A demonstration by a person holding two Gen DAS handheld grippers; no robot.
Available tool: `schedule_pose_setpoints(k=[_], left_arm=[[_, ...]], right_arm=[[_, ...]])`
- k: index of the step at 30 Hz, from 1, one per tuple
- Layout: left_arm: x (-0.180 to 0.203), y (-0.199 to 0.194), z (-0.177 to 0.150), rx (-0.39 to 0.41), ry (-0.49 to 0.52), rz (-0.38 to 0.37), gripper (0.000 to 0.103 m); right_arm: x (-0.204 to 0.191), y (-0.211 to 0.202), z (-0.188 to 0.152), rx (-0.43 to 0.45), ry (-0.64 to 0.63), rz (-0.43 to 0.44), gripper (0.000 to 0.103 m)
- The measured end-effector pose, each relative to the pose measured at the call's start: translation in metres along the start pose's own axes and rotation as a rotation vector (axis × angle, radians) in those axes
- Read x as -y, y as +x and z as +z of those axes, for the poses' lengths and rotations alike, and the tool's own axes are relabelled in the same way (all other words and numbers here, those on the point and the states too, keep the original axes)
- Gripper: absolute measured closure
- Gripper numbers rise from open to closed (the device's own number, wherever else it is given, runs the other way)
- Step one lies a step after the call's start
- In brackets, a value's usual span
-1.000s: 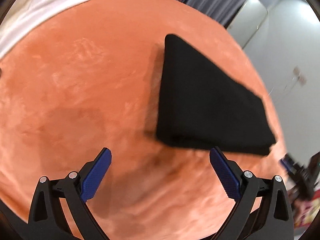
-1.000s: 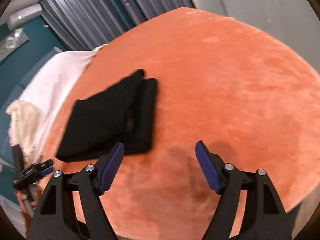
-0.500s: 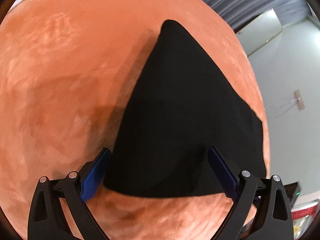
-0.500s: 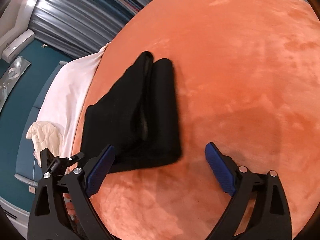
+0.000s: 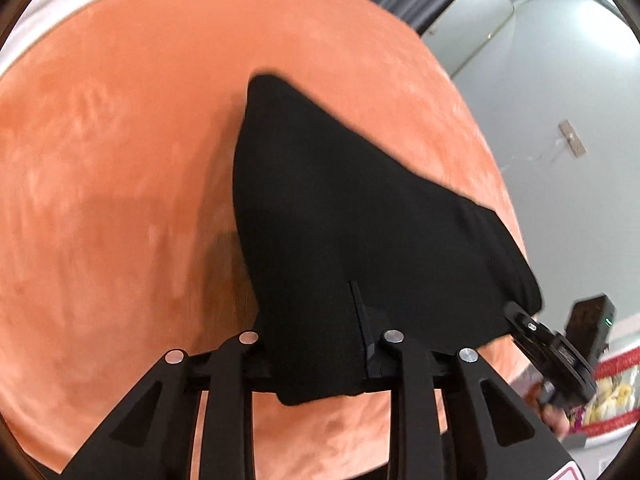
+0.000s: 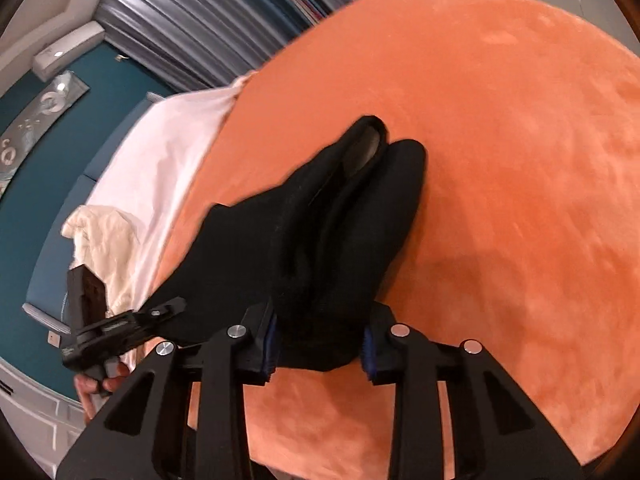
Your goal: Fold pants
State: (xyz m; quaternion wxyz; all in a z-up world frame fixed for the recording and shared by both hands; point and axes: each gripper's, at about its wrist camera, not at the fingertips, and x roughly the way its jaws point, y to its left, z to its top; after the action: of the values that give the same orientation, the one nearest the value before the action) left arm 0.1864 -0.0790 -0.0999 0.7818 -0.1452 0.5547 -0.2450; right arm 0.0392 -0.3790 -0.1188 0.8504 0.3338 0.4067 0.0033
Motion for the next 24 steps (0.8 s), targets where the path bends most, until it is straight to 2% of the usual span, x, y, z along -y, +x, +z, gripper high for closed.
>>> schedule_pose_setpoints(k=[1, 2, 3, 4, 5, 6, 7, 10, 13, 16, 17, 18, 19, 20, 22, 24], left_arm=[[-0.003, 0.009, -0.005, -0.010, 0.005, 0.022, 0.067], [-0.006, 0.015, -0.007, -0.006, -0.002, 0.045, 0.060], [-0.009, 0.016, -0.009, 0.007, -0.016, 0.060, 0.048], [-0.011, 0.012, -0.011, 0.020, -0.031, 0.057, 0.045], [-0.010, 0.008, -0.012, 0.027, -0.035, 0.053, 0.044], [-0.009, 0.004, -0.012, 0.038, -0.033, 0.067, 0.038], [-0.008, -0.002, -0.010, 0.065, -0.017, 0.105, 0.033], [-0.012, -0.005, -0.006, 0.095, -0.004, 0.183, 0.029], [-0.032, -0.008, -0.007, 0.071, -0.065, 0.113, 0.029], [-0.039, -0.017, -0.016, 0.070, -0.048, 0.130, 0.029], [-0.036, -0.020, -0.017, 0.079, -0.042, 0.147, 0.029], [-0.031, -0.023, -0.019, 0.092, -0.030, 0.163, 0.029], [-0.020, -0.026, -0.019, 0.117, 0.007, 0.195, 0.029], [-0.009, -0.031, -0.020, 0.145, 0.046, 0.225, 0.029], [0.003, -0.034, -0.022, 0.167, 0.083, 0.244, 0.029], [0.011, -0.029, -0.023, 0.149, 0.101, 0.233, 0.029]], right_arm=[[0.010, 0.009, -0.004, -0.020, 0.007, -0.027, 0.065], [0.025, 0.017, -0.009, -0.030, 0.042, -0.018, 0.056], [0.033, 0.017, -0.011, -0.024, 0.084, 0.028, 0.055], [0.041, 0.012, -0.012, -0.016, 0.133, 0.081, 0.054], [0.042, 0.006, -0.012, -0.008, 0.141, 0.081, 0.051], [0.040, 0.000, -0.011, 0.006, 0.130, 0.067, 0.051], [0.035, -0.008, -0.010, 0.025, 0.099, 0.043, 0.051], [0.033, -0.014, -0.002, 0.047, 0.070, 0.031, 0.051], [0.050, -0.015, 0.003, 0.072, 0.159, 0.090, 0.051], [0.062, -0.034, 0.011, 0.142, 0.209, 0.108, 0.051], [0.063, -0.040, 0.011, 0.158, 0.199, 0.074, 0.052], [0.061, -0.046, 0.013, 0.170, 0.162, -0.004, 0.053], [0.051, -0.050, 0.012, 0.170, 0.069, -0.151, 0.053], [0.039, -0.052, 0.010, 0.168, -0.012, -0.241, 0.053], [0.018, -0.054, -0.006, 0.154, -0.188, -0.336, 0.053], [0.000, -0.056, -0.026, 0.167, -0.327, -0.381, 0.053]])
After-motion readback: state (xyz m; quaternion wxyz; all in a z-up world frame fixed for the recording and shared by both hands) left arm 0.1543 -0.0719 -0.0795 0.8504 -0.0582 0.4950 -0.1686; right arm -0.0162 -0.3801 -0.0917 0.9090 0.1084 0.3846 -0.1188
